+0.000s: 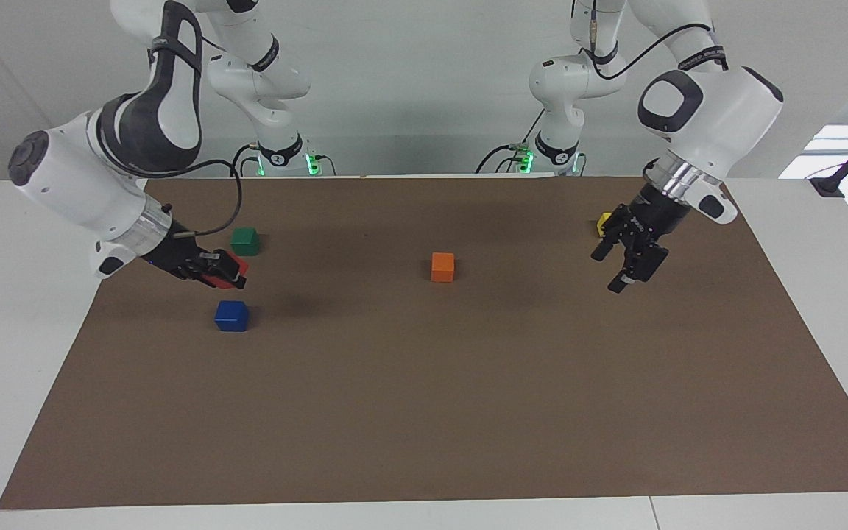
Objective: Transfer red block to right arm and stack on blue block
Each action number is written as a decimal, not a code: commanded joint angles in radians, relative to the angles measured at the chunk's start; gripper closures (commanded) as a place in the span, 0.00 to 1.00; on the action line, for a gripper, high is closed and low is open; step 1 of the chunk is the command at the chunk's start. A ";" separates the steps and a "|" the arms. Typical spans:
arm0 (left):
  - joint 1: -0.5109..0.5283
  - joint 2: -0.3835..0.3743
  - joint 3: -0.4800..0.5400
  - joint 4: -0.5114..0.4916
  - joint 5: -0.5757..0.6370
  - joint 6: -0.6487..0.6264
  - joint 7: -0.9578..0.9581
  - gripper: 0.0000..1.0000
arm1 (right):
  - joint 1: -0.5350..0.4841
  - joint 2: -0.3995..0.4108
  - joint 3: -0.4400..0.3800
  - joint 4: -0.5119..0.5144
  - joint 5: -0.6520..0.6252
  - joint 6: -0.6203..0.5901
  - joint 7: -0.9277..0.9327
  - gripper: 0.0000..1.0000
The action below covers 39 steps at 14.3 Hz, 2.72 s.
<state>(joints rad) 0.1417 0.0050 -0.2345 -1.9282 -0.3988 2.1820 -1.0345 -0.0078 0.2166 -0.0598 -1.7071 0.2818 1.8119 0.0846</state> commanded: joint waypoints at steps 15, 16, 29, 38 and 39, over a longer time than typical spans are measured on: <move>0.015 -0.097 -0.017 0.107 0.431 -0.680 0.925 0.00 | 0.000 0.095 0.006 -0.089 -0.217 0.173 -0.012 1.00; 0.028 -0.099 -0.019 0.110 0.433 -0.683 0.956 0.00 | -0.001 0.093 0.008 -0.094 -0.214 0.176 -0.011 1.00; -0.174 -0.076 0.176 0.170 0.443 -0.720 1.031 0.00 | -0.021 0.079 0.006 -0.160 -0.113 0.233 -0.022 1.00; -0.171 -0.083 0.176 0.169 0.423 -0.702 1.005 0.00 | -0.038 0.082 0.006 -0.174 -0.064 0.251 -0.035 1.00; -0.171 -0.082 0.176 0.167 0.423 -0.667 1.005 0.00 | -0.037 0.082 0.006 -0.172 -0.062 0.253 -0.029 1.00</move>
<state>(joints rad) -0.0216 -0.0659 -0.0676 -1.7631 0.0266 1.4999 -0.0176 -0.0346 0.3226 -0.0615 -1.8506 0.1850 2.0401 0.0766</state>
